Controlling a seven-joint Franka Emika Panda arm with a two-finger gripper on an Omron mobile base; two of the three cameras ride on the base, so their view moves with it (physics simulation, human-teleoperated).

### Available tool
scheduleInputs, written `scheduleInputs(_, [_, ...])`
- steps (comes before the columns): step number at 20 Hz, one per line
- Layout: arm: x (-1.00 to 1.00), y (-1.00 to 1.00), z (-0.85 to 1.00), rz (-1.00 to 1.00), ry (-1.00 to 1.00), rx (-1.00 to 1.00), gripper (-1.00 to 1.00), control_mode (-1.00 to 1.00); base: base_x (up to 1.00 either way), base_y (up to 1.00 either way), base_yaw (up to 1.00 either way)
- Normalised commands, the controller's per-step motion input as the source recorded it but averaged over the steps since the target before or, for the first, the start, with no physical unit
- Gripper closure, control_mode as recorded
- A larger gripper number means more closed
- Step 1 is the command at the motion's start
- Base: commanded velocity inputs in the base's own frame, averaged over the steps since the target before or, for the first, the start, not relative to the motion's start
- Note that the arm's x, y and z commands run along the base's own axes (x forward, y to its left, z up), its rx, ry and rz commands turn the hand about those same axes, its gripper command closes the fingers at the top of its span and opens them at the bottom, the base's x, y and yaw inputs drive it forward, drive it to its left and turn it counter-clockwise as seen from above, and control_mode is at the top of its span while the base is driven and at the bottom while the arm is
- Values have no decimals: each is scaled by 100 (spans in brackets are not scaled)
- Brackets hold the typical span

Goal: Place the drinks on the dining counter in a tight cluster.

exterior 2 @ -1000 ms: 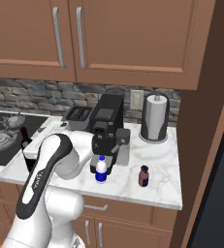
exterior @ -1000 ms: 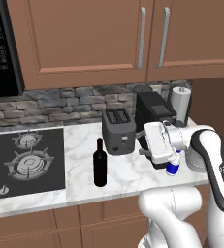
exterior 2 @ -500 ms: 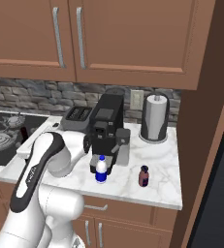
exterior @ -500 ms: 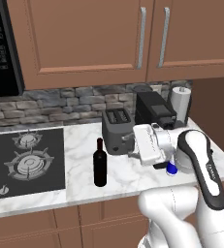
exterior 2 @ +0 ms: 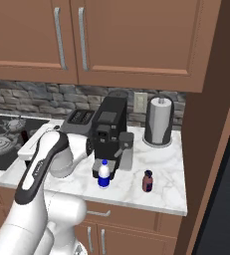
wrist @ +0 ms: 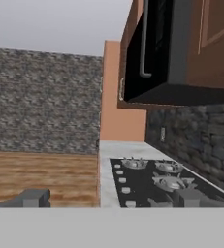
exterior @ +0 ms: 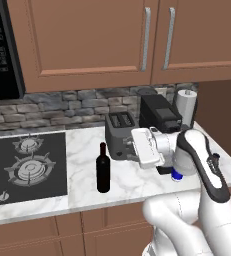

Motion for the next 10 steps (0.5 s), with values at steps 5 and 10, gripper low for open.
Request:
scheduleInputs(5, [14,19,-20,7,1,0,-100,-100,0,0,0])
scheduleInputs(10, [18,15,-24,4,0,0,-100,-100,0,0,0])
